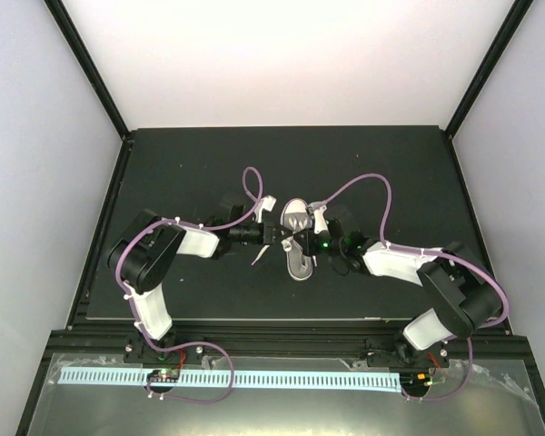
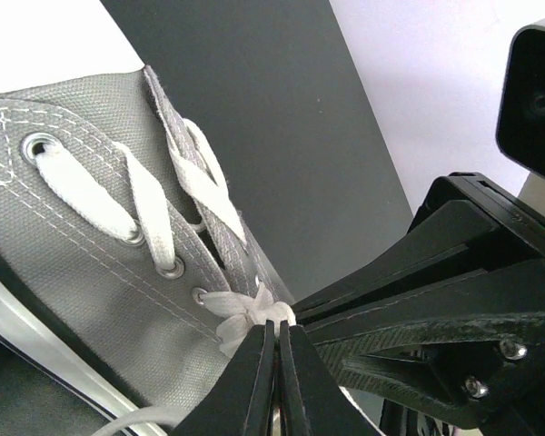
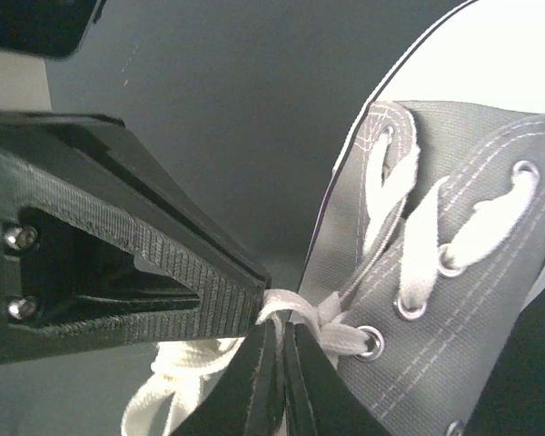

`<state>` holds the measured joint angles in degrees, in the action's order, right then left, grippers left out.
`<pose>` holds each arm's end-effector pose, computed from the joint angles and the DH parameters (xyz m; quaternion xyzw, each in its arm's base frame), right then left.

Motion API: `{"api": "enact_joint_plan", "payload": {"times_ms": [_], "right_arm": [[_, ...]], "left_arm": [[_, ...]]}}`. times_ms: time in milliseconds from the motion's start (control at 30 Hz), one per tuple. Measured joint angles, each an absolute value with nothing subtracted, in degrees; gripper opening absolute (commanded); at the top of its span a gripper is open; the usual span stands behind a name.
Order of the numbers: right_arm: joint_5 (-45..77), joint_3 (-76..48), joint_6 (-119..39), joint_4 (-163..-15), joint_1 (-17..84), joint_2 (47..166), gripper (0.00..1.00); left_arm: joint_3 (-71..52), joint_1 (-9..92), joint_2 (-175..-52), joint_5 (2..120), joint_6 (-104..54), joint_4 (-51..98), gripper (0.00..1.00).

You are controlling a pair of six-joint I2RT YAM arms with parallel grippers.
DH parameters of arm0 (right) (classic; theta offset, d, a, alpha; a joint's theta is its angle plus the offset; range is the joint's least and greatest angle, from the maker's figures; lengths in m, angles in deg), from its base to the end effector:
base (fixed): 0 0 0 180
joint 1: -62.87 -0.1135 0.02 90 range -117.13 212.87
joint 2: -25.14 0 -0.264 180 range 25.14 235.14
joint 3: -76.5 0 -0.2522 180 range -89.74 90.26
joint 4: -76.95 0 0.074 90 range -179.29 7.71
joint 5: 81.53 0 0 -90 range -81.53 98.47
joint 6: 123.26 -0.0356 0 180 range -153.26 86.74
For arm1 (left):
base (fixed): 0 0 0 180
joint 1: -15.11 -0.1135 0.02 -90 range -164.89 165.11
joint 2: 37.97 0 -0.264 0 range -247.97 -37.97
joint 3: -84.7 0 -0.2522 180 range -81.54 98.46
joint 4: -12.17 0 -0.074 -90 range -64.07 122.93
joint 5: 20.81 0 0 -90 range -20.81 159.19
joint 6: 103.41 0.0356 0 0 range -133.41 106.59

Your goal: Tie the shoes

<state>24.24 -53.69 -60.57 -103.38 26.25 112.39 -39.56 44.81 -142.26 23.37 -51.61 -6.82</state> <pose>0.2301 0.1831 0.1586 -0.1329 0.8790 0.3377 0.3092 0.2810 -0.1897 0.1316 0.1364 0.8083 -0.5380 0.1967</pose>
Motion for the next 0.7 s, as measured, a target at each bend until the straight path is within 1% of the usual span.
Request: {"api": "enact_joint_plan", "payload": {"times_ms": [133,167,200,267,333,467,700], "right_arm": [[23.5,-53.7,-60.1,-102.8,26.3,110.9,0.27],[23.4,-53.8,-60.1,-102.5,26.3,110.2,0.32],[23.1,-53.9,-60.1,-102.3,26.3,109.5,0.35],[22.8,-53.9,-59.4,-101.5,26.3,107.4,0.45],[22.7,-54.1,-58.9,-101.3,26.3,105.1,0.47],[23.2,-55.5,-59.0,-101.2,26.0,102.2,0.47],[25.1,-56.5,-59.2,-100.9,23.8,105.0,0.49]], "left_arm": [[-39.7,44.8,-142.2,23.7,-51.8,-7.1,0.01],[-39.7,44.8,-142.2,23.7,-51.8,-7.1,0.02],[-39.7,44.8,-142.2,23.8,-51.9,-7.1,0.02],[-39.8,44.8,-142.2,23.8,-52.1,-7.2,0.02],[-39.8,44.8,-142.2,23.8,-52.2,-7.2,0.01],[-40.0,44.8,-142.2,23.9,-52.5,-7.2,0.02],[-40.0,44.8,-142.2,24.0,-52.9,-7.4,0.02]]}}
